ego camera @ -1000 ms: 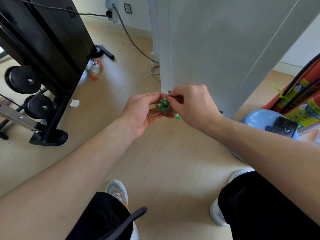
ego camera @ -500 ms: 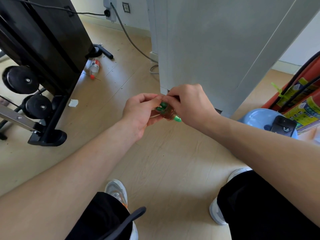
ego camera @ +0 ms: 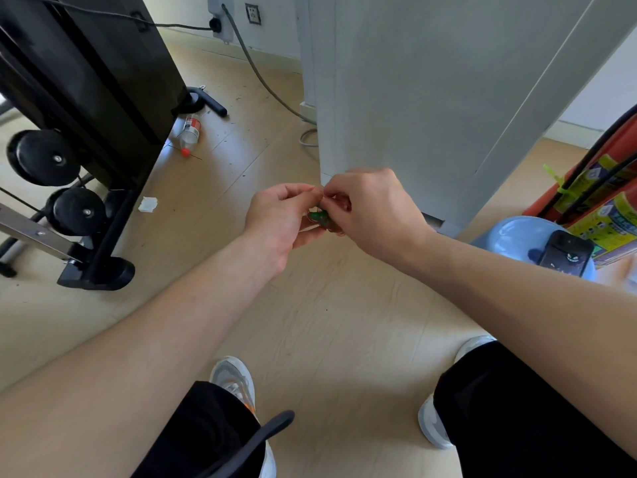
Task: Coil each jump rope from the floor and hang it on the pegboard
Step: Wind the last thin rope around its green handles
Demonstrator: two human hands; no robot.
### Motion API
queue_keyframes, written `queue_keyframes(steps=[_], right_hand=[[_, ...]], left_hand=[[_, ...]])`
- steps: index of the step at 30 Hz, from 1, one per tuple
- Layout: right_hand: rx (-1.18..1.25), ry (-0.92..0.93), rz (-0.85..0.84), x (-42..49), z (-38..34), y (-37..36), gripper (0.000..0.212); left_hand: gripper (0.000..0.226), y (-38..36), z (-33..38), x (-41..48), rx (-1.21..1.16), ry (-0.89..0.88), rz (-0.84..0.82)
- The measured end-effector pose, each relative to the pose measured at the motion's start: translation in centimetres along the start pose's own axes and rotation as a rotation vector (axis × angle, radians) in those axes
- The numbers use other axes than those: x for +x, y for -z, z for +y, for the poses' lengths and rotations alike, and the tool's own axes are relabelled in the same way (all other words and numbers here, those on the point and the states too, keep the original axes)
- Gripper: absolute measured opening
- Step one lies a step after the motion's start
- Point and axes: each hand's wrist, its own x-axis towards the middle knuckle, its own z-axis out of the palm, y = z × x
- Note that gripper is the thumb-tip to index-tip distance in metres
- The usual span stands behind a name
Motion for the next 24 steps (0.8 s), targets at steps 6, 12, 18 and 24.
queue_keyframes(steps=[6, 12, 18, 24], right_hand=[[0.064, -0.120, 0.026, 0.2, 0.4, 0.4, 0.014], [0.113, -0.213, 0.005, 0.2, 0.1, 0.7, 0.012], [0.052, -0.258, -0.043, 0.3, 0.2, 0.6, 0.013], [0.109, -0.244, -0.049, 0.5, 0.7, 1.3, 0.015]], left_hand=[[0.004, 0.1, -0.1, -0.2, 0.037, -0.036, -0.037], [0.007, -0.1, -0.4, -0.3, 0.238, -0.211, 0.012], [0.017, -0.2, -0.7, -0.3, 0.488, -0.408, 0.035], [0.017, -0.1, 0.2, -0.5, 0.296, -0.235, -0.055]])
